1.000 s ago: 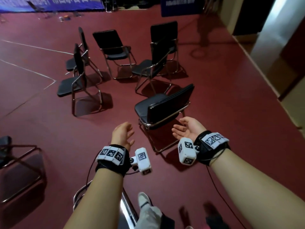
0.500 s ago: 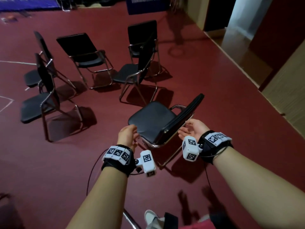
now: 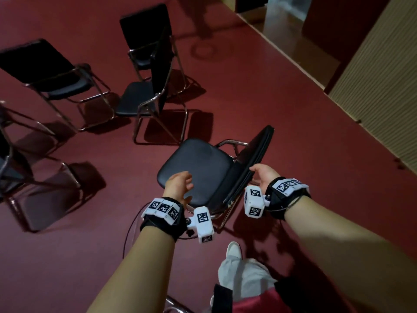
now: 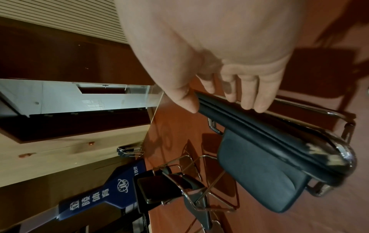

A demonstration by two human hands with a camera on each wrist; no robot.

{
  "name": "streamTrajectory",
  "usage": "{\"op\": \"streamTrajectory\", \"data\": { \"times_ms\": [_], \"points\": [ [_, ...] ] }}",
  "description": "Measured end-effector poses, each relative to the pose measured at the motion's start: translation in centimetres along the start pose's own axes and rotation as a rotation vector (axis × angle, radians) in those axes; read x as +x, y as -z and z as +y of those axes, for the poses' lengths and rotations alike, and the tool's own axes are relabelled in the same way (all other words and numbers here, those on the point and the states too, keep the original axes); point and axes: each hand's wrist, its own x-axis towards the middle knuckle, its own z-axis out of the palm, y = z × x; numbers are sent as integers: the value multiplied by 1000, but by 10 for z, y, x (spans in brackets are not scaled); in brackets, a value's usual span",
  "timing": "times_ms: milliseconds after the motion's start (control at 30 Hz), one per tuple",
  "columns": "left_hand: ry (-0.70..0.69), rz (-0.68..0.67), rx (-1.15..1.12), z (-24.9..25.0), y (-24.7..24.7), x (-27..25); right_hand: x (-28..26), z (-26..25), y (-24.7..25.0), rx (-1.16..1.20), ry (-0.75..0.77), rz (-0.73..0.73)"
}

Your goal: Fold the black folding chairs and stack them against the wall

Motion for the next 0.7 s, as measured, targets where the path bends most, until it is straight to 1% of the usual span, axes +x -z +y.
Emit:
{"op": "streamTrajectory", "data": {
  "times_ms": [100,200,267,367,467,533,633,700],
  "points": [
    [19,-20,55,22,-5,23,24,-10,-15,-42,-12,84],
    [32,-40,101,41,-9,40,46,-10,-25,-126,-48,133],
    [39,-53,117,51,-11,51,56,-12,-32,-174,-50,123],
    [48,-84,161,62,-16,64,60,-21,-48,-215,-37,51],
    [48,-173,244,72,-14,75,64,-28,-68,-262,-26,48],
    [42,-249,318,82,-9,83,71,-30,-84,-251,-22,56],
    [35,-311,398,93,-1,101,76,-29,-107,-166,1,35],
    [37,-365,452,103,10,116,79,-27,-132,-108,9,56]
  ]
}}
